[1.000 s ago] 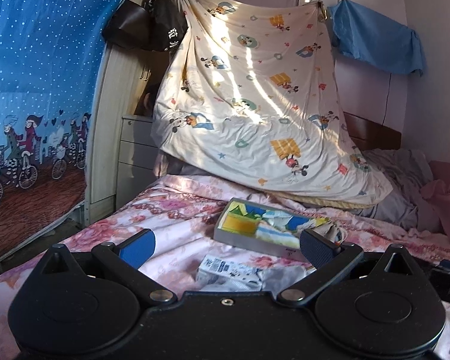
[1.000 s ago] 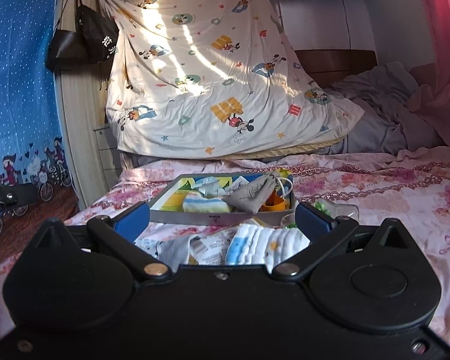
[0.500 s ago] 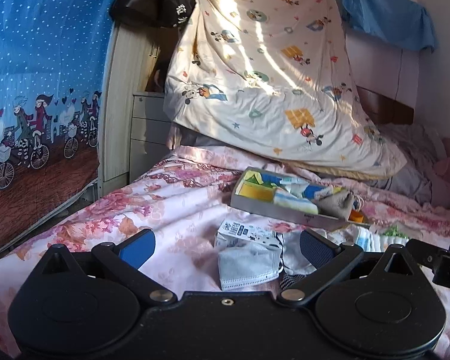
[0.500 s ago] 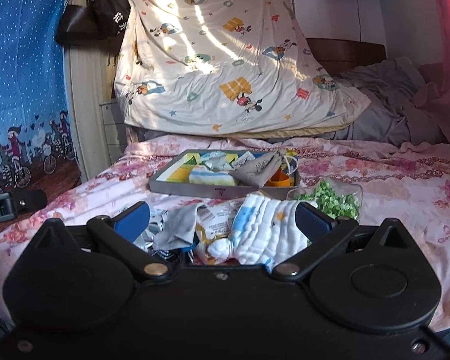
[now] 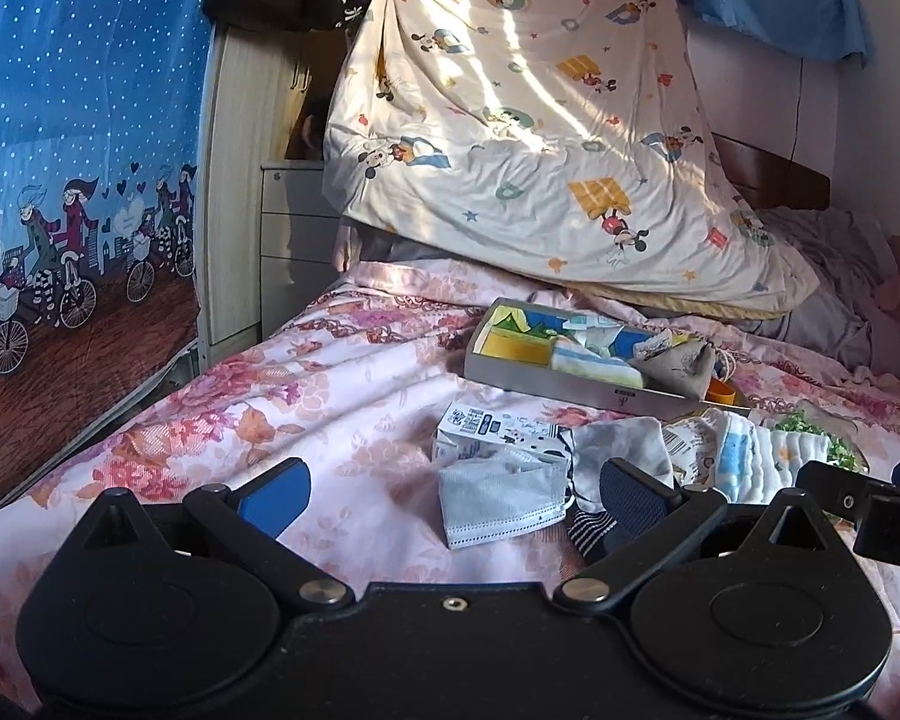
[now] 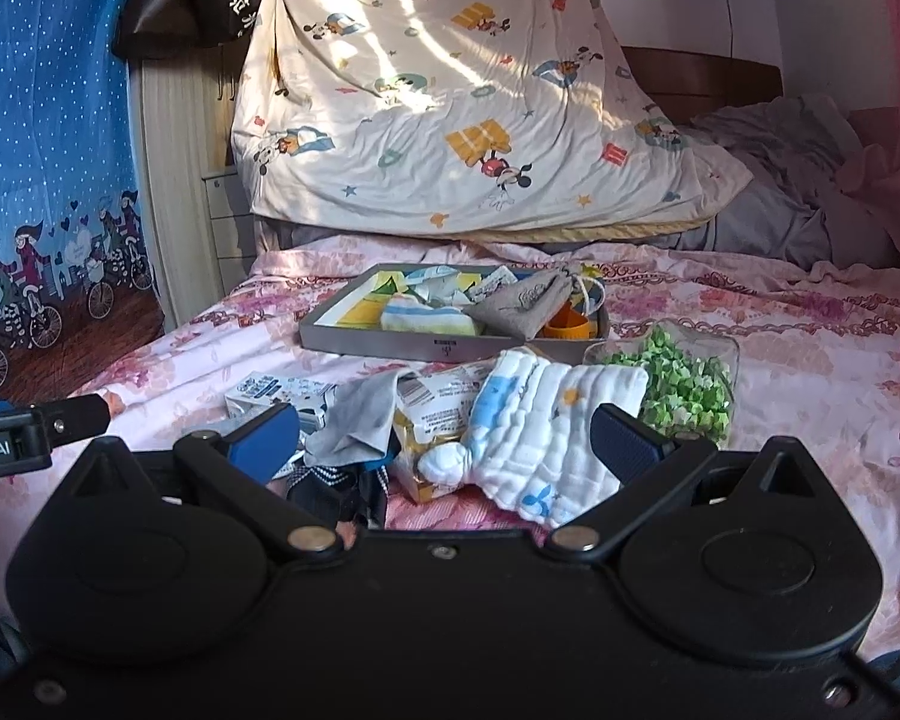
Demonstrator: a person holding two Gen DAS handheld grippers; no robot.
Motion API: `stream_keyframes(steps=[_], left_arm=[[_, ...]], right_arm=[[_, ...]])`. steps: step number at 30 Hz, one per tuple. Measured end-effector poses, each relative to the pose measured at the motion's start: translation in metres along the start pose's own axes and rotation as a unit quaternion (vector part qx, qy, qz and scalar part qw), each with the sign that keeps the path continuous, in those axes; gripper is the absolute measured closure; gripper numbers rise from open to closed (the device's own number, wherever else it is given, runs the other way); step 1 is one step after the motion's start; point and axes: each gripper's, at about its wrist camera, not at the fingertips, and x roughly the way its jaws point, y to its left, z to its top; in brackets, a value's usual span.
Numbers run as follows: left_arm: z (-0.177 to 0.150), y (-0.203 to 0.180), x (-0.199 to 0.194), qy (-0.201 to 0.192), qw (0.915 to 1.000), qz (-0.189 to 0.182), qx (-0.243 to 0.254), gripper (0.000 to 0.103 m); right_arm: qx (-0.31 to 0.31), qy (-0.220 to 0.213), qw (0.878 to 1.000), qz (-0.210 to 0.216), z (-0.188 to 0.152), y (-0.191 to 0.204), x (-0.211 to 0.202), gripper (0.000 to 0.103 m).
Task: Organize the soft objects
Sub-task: 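Lower both tools toward the grey face mask and navy striped sock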
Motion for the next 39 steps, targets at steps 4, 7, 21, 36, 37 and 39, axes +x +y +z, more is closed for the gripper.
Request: stream_keyframes(steps=[4,7,21,36,37,39], left_arm=[[0.0,0.002,0.003,0.012,0.9999,0.007,-0.007,0.001],[0.0,0.004,0.006,0.023,0.9995,0.014,-0.014,0.001],[-0.002,0.025,0.027,0.083,0.9909,0.056,-0.09,0.001],[0.012,0.038,0.088,0.157,0.9796,0.049,-0.116,0.001],[0.014,0.039,0.094,0.159,0.9796,0.045,-0.114,0.001],[0.016,0.035,0.105,0.16,0.9825,0.036,-0.089,0.001]], right_arm=[[-0.006,0.007,1.0,0.005,0.0,0.002,0.003,0.0],[-0.013,0.012,1.0,0.009,0.0,0.005,0.005,0.0],[-0.051,0.036,0.997,0.034,-0.005,0.016,0.021,0.0],[-0.162,0.102,0.976,0.106,-0.004,0.064,0.066,0.001],[-0.162,0.107,0.975,0.109,-0.005,0.065,0.072,0.001],[-0.155,0.118,0.975,0.111,-0.006,0.066,0.082,0.001]])
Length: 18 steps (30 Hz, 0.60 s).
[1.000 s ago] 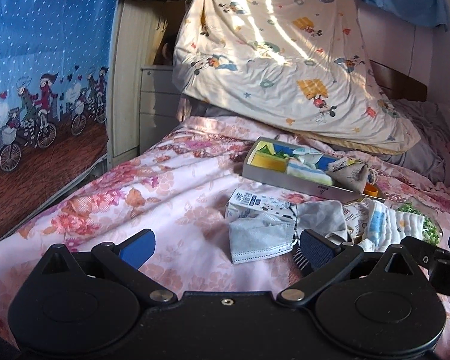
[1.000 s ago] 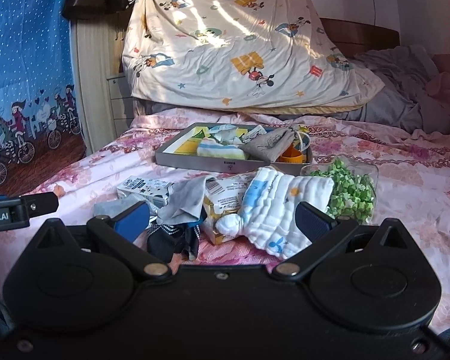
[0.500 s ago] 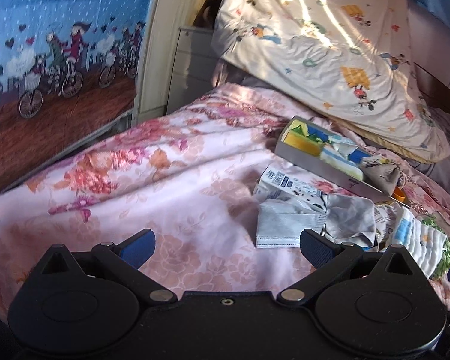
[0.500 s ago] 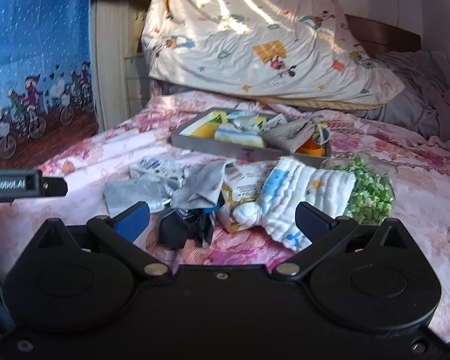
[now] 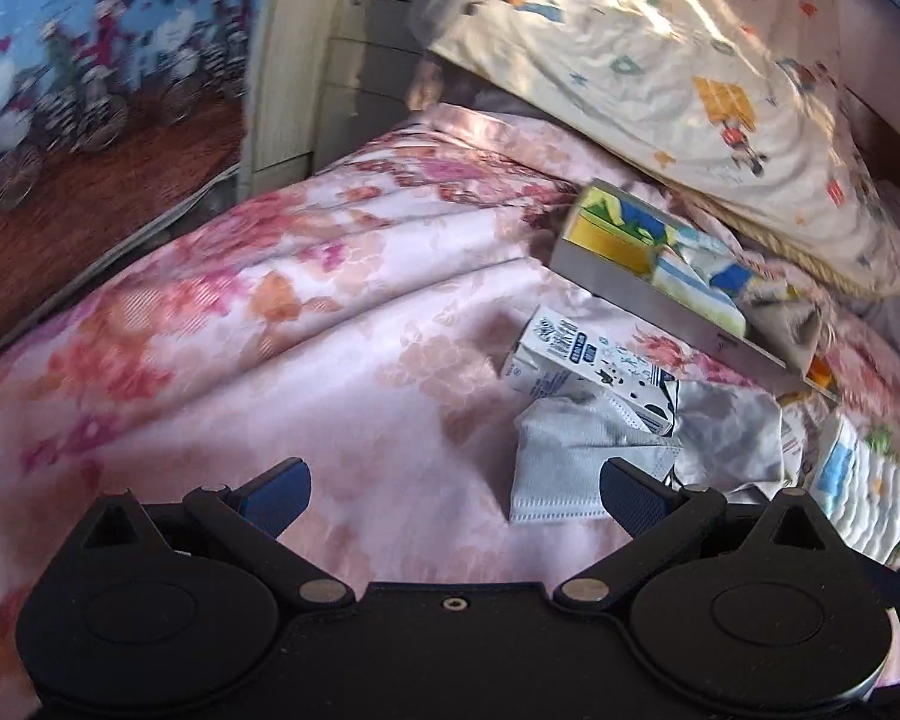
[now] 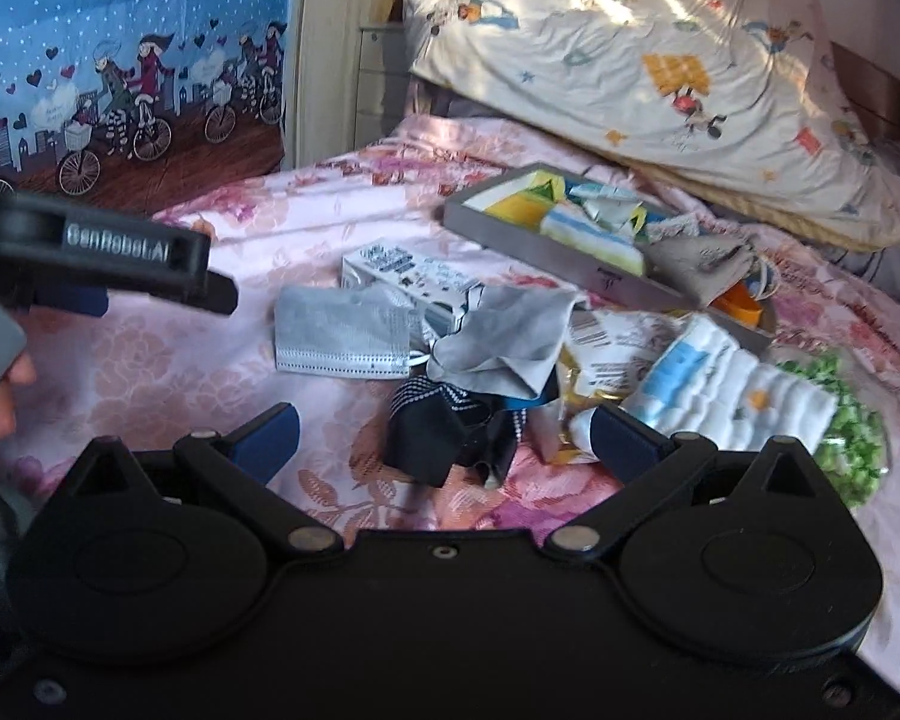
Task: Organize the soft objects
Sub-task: 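Lower both tools toward the grey face mask and navy striped sock, then grasp the grey face mask with the left tool while the right tool grasps the navy striped sock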
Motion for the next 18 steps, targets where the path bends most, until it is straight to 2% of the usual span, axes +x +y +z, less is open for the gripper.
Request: stream_keyframes(steps=[3,6,8,13,18], left_arm=[[0.007,-0.01,0.012,0.001,0.9989,-0.014,0.045,0.001],[0.017,-0.016,0.028,0.018,0.9952,-0.048,0.084,0.001],[0.02,-0.02,0.033,0.014,0.9919,-0.062,0.11,0.001],[0.025,-0.028,0.046,0.014,0.9775,-0.113,0.178,0.001],[0.027,-0.028,0.054,0.027,0.9723,-0.151,0.177,0.003]], right_arm=[[0.023,0.02,0.999,0.019,-0.002,-0.008,0.019,0.001],[0.052,0.044,0.997,0.036,-0.007,-0.017,0.033,0.001],[0.07,0.052,0.995,0.05,-0.008,-0.02,0.038,0.001],[0.103,0.06,0.991,0.063,-0.009,-0.029,0.049,0.001],[0.141,0.069,0.985,0.071,-0.011,-0.043,0.061,0.001]])
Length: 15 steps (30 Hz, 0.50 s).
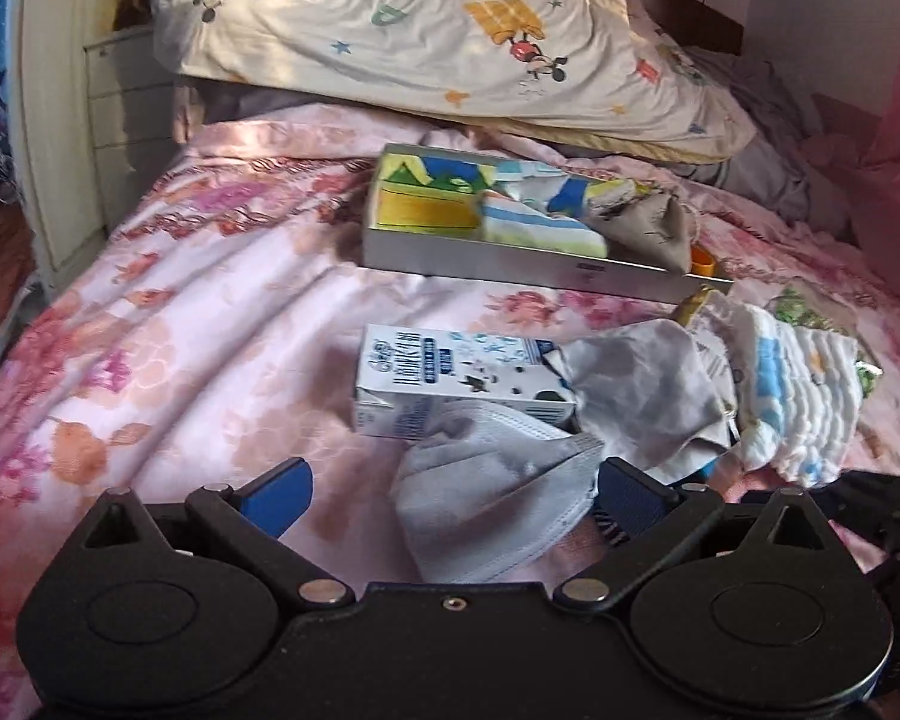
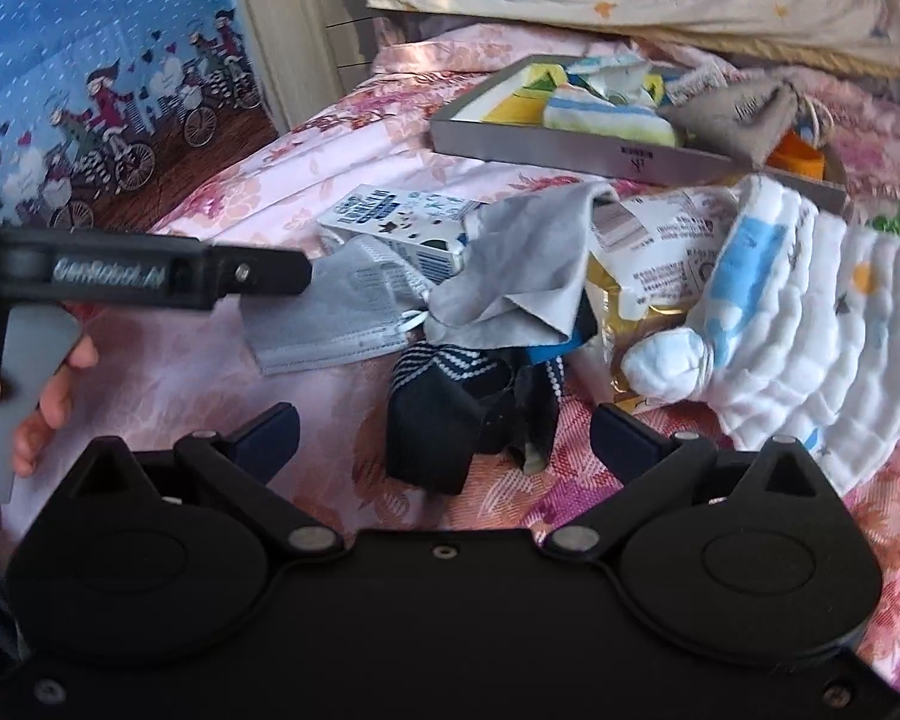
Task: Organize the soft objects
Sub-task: 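Grasp the grey face mask with the left tool while the right tool grasps the navy striped sock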
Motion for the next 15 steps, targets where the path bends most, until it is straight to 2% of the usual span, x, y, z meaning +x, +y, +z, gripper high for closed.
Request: stream_keyframes(steps=[5,8,14,15], left_arm=[[0.001,-0.003,0.006,0.009,0.9997,-0.014,0.017,0.008],[-0.001,-0.005,0.01,0.021,0.9992,-0.018,0.03,0.013],[-0.003,-0.007,0.017,0.038,0.9983,-0.022,0.039,0.031],[-0.004,-0.007,0.017,0.038,0.9983,-0.018,0.041,0.037]], right_arm=[[0.021,0.003,1.0,0.001,-0.001,-0.008,0.007,0.008],[0.023,0.0,1.0,0.006,-0.001,-0.008,0.009,0.018],[0.048,0.006,0.999,0.016,-0.002,-0.01,0.017,0.025],[0.054,0.005,0.998,0.017,-0.002,-0.012,0.019,0.026]])
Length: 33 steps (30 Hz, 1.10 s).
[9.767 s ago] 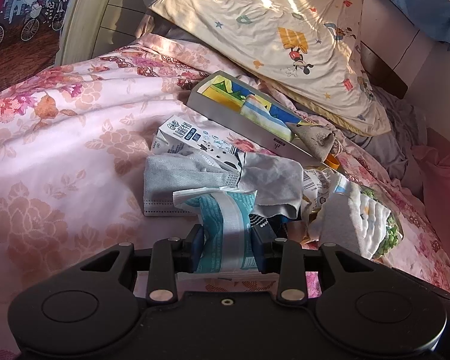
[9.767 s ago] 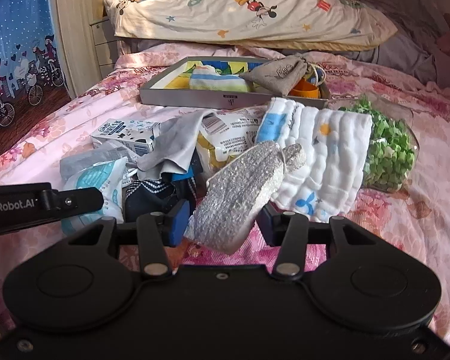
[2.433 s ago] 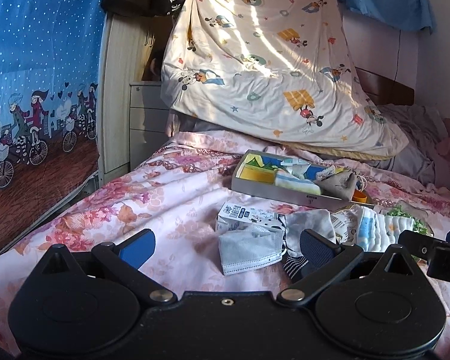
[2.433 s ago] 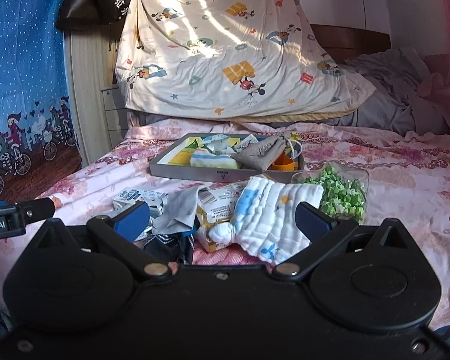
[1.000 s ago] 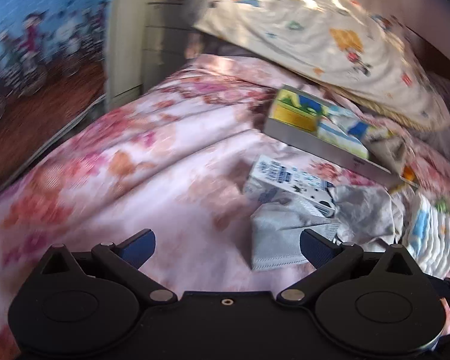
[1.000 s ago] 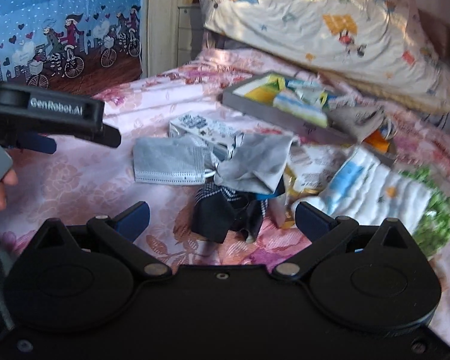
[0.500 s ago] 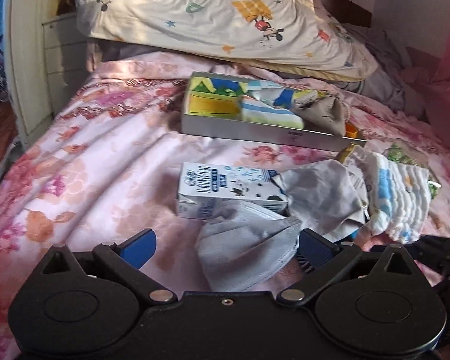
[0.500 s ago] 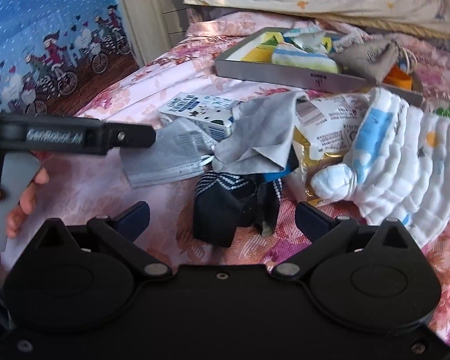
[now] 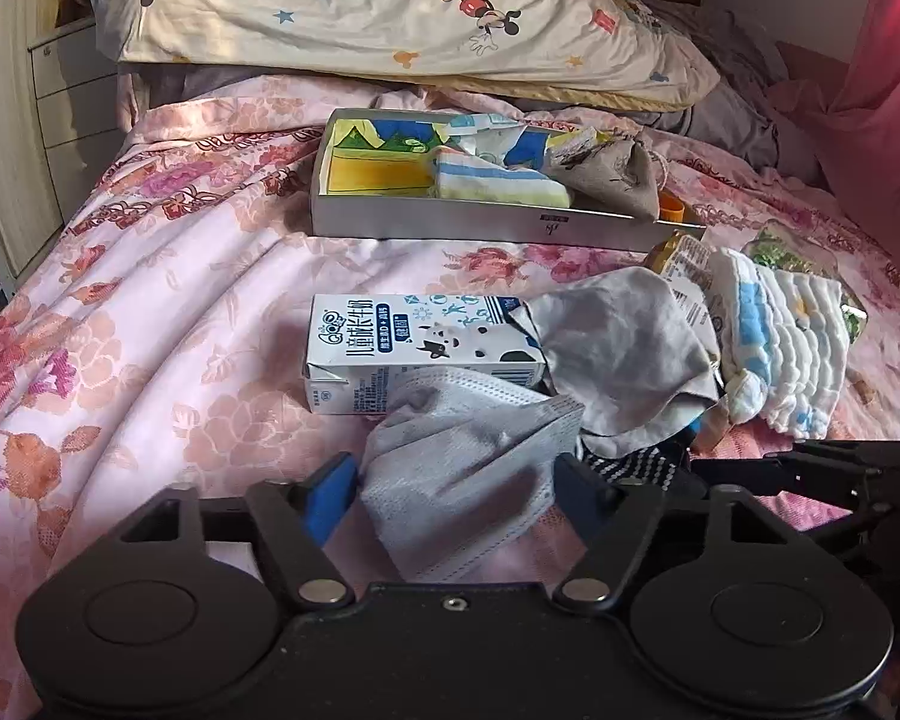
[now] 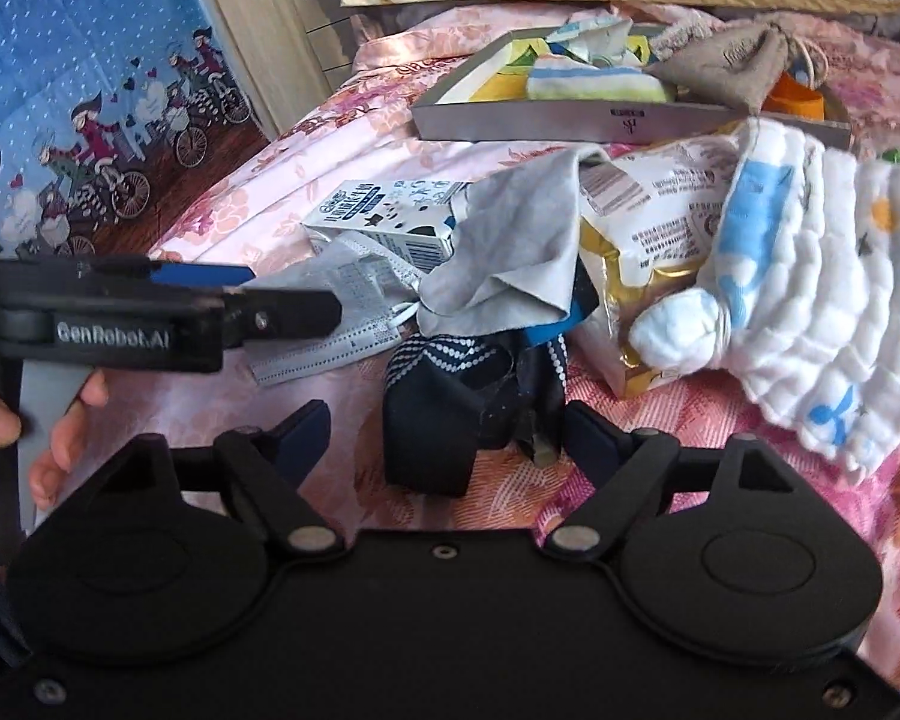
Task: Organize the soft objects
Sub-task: 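Grasp the grey face mask with the left tool while the right tool grasps the navy striped sock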
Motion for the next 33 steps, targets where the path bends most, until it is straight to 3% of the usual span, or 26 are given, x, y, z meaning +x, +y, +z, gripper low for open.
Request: stream_keyframes(steps=[1,13,18,24,33], left_arm=[[0.0,0.0,0.001,0.001,1.0,0.003,0.001,0.043],[-0.002,-0.004,0.002,0.008,0.9998,0.005,0.014,0.062],[-0.003,-0.007,0.003,0.012,0.9997,0.003,0.021,0.073],[-0.005,-0.011,0.004,0.014,0.9994,0.002,0.032,0.083],[-0.006,-0.012,0.003,0.008,0.9993,0.0,0.035,0.089]], right_arm=[[0.007,-0.002,1.0,0.0,0.0,-0.001,0.001,0.028],[0.034,-0.013,0.999,0.007,-0.002,-0.007,0.003,0.05],[0.043,-0.014,0.999,0.003,-0.003,-0.008,0.001,0.073],[0.036,-0.025,0.999,-0.004,-0.004,-0.007,-0.004,0.092],[0.008,-0.034,0.999,-0.003,-0.003,0.002,-0.01,0.099]])
